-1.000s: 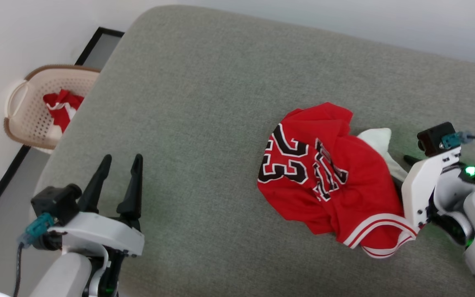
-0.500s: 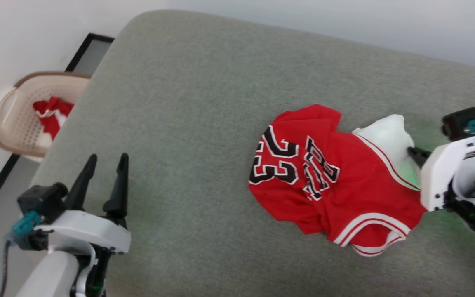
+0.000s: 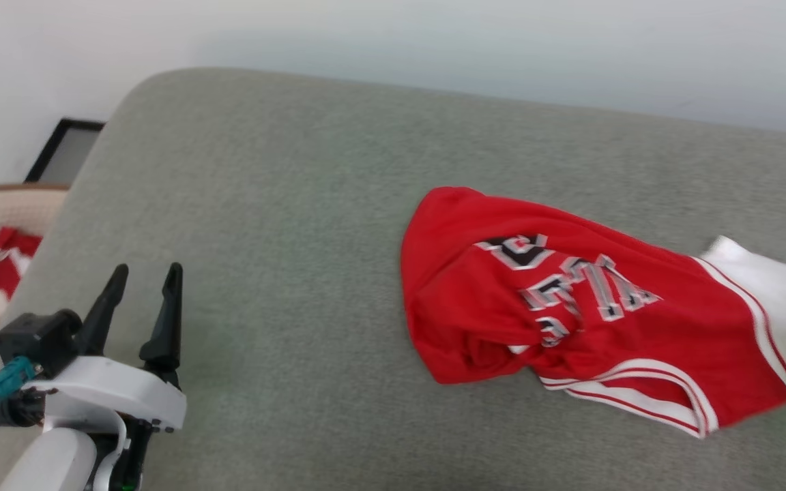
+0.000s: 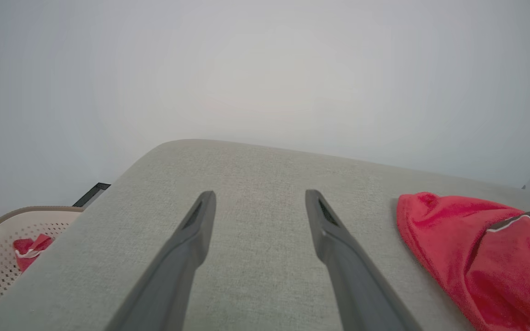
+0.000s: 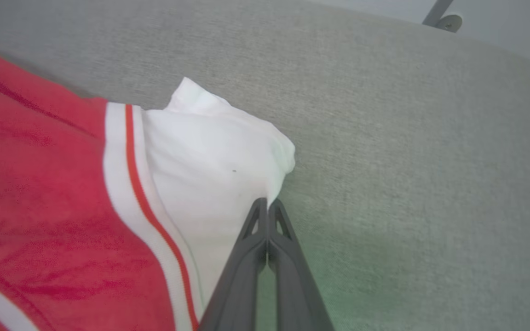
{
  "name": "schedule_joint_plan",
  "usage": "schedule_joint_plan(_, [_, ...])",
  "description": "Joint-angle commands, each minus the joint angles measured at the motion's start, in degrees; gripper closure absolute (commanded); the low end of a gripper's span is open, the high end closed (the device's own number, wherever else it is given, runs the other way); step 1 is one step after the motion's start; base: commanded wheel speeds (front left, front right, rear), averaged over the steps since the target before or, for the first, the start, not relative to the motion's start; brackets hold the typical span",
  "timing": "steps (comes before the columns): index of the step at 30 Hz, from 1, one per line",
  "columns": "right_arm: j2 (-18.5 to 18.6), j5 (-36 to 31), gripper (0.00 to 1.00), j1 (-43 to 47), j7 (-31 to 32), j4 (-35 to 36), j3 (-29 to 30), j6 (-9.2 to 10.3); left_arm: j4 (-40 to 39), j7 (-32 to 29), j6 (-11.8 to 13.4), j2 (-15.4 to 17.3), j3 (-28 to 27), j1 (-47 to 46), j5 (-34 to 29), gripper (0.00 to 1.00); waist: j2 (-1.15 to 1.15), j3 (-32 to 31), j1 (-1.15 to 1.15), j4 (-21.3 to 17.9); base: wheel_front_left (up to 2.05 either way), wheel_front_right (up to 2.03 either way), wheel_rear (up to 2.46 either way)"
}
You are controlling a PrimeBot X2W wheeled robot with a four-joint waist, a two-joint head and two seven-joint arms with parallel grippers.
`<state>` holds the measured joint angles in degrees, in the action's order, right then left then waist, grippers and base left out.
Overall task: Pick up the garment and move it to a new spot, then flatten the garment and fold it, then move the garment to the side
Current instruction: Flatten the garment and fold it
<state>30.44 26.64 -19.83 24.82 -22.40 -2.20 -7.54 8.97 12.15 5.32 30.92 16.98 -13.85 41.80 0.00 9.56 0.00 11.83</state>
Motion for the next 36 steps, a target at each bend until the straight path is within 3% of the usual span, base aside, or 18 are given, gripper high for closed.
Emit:
schedule_joint_plan(1, [-0.94,-0.89,1.0,1.92,0.23,0.39,2.54,0.1,-0.39,-0.23,0.32,0.25,-0.01,0.31,0.06,0.0,0.0,-1.53,0.0,-2.47,0.0,0.0,0.0])
schedule_joint_plan(5, [-4.51,-3.34,1.0,6.26,1.33,1.16,7.22,0.09,-1.04,-0.97,0.59,0.64,0.03,0.16,0.36,0.0,0.0,-1.66,0.0,-4.0,0.0,0.0,0.0])
schedule_joint_plan(9, [-7.3,-4.68,1.0,7.35,0.98,0.5,8.24,0.1,-1.01,-1.69,0.18,0.93,0.33,-0.22,0.52,0.0,0.0,-1.72,0.0,-5.4,0.0,0.0,0.0])
schedule_joint_plan(10, [-8.49,-4.64,0.92,7.09,0.9,0.04,8.15,0.09,-0.96,-1.88,-0.05,1.03,0.46,-0.33,0.55,0.0,0.0,-1.8,0.0,-5.71,0.0,0.0,0.0])
schedule_joint_plan(12, [-8.95,-5.59,0.53,6.37,0.5,-0.6,7.91,0.1,-0.83,-2.32,-0.35,1.25,0.63,-0.66,0.73,0.0,0.0,-1.98,0.0,-6.23,0.0,0.0,0.0])
schedule_joint_plan(13, [-9.25,-5.43,0.0,6.04,0.37,-0.78,7.7,0.1,-0.78,-2.53,-0.59,1.48,0.81,-0.85,0.63,0.0,0.0,-2.15,0.0,-6.49,0.0,0.0,0.0])
schedule_joint_plan(19, [-10.41,-5.03,0.0,5.44,-0.25,1.14,7.2,0.09,-2.23,-6.81,-2.32,3.04,2.26,-2.5,1.47,0.0,0.0,-3.57,0.0,-8.19,0.0,0.0,0.0])
schedule_joint_plan(25, [-11.23,-7.56,0.0,6.68,-3.04,7.29,8.7,0.09,-4.59,-15.02,-4.43,5.13,4.52,-6.15,2.82,0.0,0.0,-5.04,0.0,-10.6,0.0,0.0,0.0])
schedule_joint_plan(36, [-18.16,-15.38,0.0,8.96,-18.24,17.99,11.39,0.09,-4.45,-34.1,-7.62,4.5,12.26,-16.2,5.34,0.0,0.0,-5.18,0.0,-15.58,0.0,0.0,0.0])
